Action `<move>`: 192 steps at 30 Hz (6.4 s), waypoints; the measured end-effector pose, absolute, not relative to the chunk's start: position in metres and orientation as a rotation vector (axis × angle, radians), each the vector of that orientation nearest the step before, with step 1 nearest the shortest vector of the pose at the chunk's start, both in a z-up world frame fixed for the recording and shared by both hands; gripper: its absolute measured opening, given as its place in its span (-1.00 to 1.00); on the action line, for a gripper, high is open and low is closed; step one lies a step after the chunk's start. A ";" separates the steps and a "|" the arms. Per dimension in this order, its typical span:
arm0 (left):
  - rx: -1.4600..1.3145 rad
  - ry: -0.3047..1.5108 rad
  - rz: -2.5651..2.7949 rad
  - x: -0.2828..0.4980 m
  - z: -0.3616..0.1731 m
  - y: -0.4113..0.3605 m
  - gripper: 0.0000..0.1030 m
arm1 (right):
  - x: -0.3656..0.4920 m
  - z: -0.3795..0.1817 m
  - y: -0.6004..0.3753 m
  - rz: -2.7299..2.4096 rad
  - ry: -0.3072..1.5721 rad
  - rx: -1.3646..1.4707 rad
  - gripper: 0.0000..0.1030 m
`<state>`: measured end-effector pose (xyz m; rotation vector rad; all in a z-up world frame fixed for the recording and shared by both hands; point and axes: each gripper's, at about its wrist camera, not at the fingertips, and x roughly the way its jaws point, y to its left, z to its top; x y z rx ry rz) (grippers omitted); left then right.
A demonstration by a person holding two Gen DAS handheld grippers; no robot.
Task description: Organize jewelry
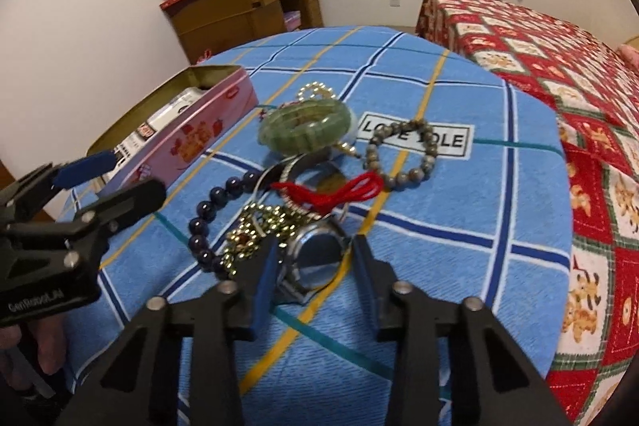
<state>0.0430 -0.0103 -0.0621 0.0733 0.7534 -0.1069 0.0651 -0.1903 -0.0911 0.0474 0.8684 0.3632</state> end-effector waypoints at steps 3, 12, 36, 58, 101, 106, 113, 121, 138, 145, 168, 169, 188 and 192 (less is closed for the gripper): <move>0.085 0.739 -0.119 0.049 -0.058 -0.016 0.61 | 0.064 -0.092 -0.192 0.364 0.857 0.056 -0.61; 0.109 0.734 -0.183 0.086 -0.059 -0.048 0.61 | 0.064 -0.080 -0.199 0.296 0.781 0.000 -0.77; 0.015 0.788 -0.151 0.128 -0.074 -0.046 0.13 | 0.067 -0.085 -0.218 0.259 0.751 0.000 -0.77; -0.035 0.721 -0.260 0.087 -0.036 -0.031 -0.88 | 0.043 -0.034 -0.214 0.272 0.604 -0.014 -0.77; -0.053 0.703 -0.157 0.045 -0.045 0.022 -0.88 | 0.053 -0.093 -0.166 0.303 0.926 -0.136 0.00; -0.062 0.696 -0.156 0.044 -0.042 0.026 -0.88 | 0.042 -0.088 -0.163 0.312 0.886 -0.171 -0.01; -0.068 0.677 -0.157 0.043 -0.034 0.031 -0.88 | 0.038 -0.060 -0.162 0.310 0.790 -0.189 -0.01; -0.083 0.630 -0.104 0.053 -0.011 0.062 -0.88 | 0.061 -0.012 -0.142 0.381 0.663 -0.235 -0.01; -0.100 0.681 0.025 0.112 -0.019 0.123 -0.88 | 0.128 0.004 -0.044 0.643 0.528 -0.223 -0.01; -0.078 0.759 0.027 0.140 -0.043 0.127 -0.88 | 0.165 -0.034 -0.036 0.619 0.610 -0.226 -0.01; -0.115 0.777 0.061 0.129 -0.054 0.123 0.17 | 0.157 -0.047 -0.093 0.491 0.705 -0.197 0.38; -0.121 0.771 0.055 0.124 -0.053 0.121 0.17 | 0.155 -0.047 -0.101 0.477 0.708 -0.187 0.38; 0.060 0.746 -0.035 0.066 -0.056 0.016 0.18 | 0.093 -0.067 -0.197 0.321 0.773 -0.036 0.38; 0.083 0.757 -0.060 0.063 -0.062 0.002 0.18 | 0.086 -0.071 -0.204 0.319 0.771 -0.023 0.38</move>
